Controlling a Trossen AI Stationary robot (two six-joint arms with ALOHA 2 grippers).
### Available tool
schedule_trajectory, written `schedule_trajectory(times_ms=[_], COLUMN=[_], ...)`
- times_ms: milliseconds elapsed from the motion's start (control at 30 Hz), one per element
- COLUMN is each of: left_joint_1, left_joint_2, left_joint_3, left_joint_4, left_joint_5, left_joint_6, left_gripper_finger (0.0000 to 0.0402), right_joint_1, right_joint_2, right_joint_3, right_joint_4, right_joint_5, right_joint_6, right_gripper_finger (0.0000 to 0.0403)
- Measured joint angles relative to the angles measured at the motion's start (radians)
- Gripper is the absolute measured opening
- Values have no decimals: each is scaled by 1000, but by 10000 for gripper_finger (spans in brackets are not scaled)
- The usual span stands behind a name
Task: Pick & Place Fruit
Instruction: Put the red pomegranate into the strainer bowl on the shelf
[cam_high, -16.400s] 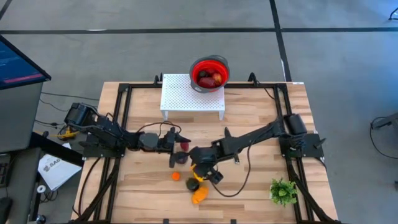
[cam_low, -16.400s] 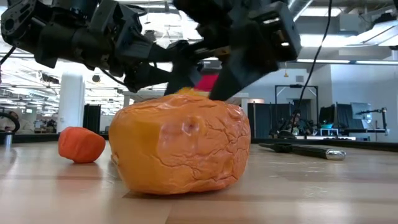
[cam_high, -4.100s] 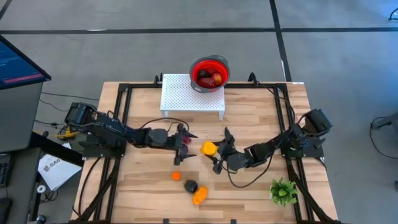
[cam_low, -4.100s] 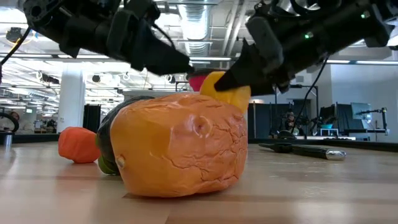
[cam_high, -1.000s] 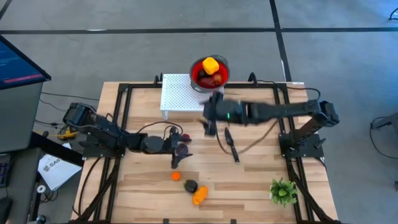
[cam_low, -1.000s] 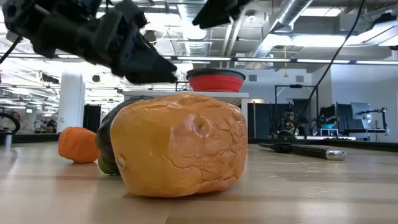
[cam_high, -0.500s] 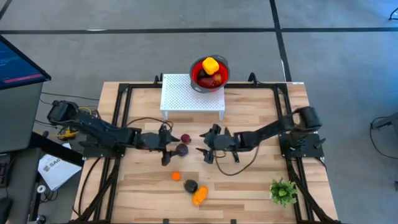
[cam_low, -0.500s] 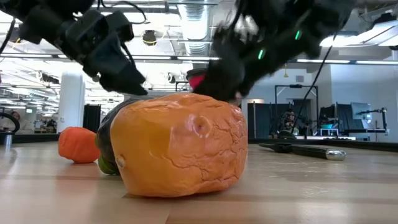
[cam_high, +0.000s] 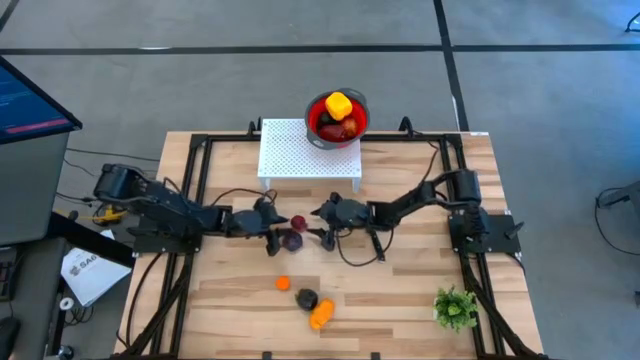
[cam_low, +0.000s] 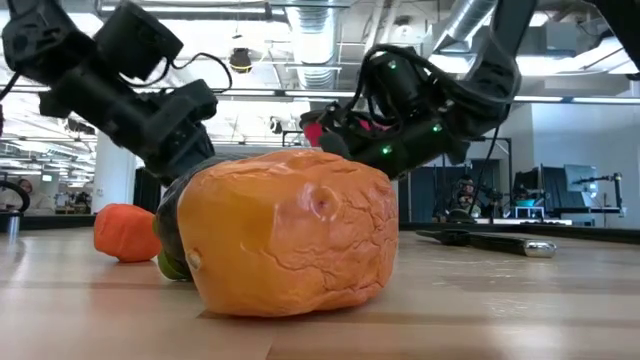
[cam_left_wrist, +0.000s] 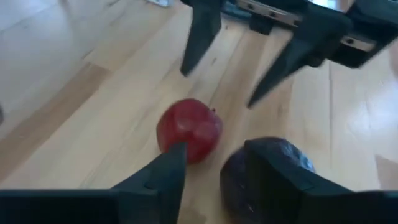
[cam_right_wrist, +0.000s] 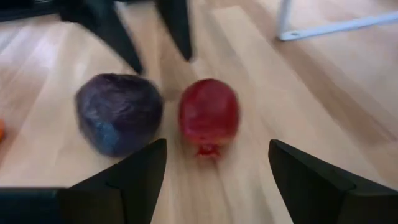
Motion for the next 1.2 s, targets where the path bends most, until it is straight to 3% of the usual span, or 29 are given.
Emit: schedule_trajectory(times_ms=[233, 400, 567, 900, 1033, 1200], left_joint_1=[32, 47, 59, 130, 142, 142], left_joint_2=[147, 183, 182, 182, 183, 183], left_joint_3=[-1, -1, -1, 4, 18, 27], left_joint_4=[184, 234, 242, 265, 267, 270], left_joint_5=[0, 0, 47, 169, 187, 203], left_joint_6=[21, 51, 86, 171, 222, 244], left_gripper_finger=[102, 95, 148, 320, 338, 324], right_joint_1=[-41, -55, -50, -49, -37, -18], right_joint_2=[57, 73, 72, 72, 72, 45], right_joint_3=[43, 51, 51, 51, 51, 51], right_joint_4=[6, 5, 7, 15, 15, -20], right_joint_5=[-146, -180, -182, -182, -178, -174], right_joint_6=[-28, 15, 19, 24, 23, 4], right_gripper_finger=[274, 274, 274, 274, 274, 274])
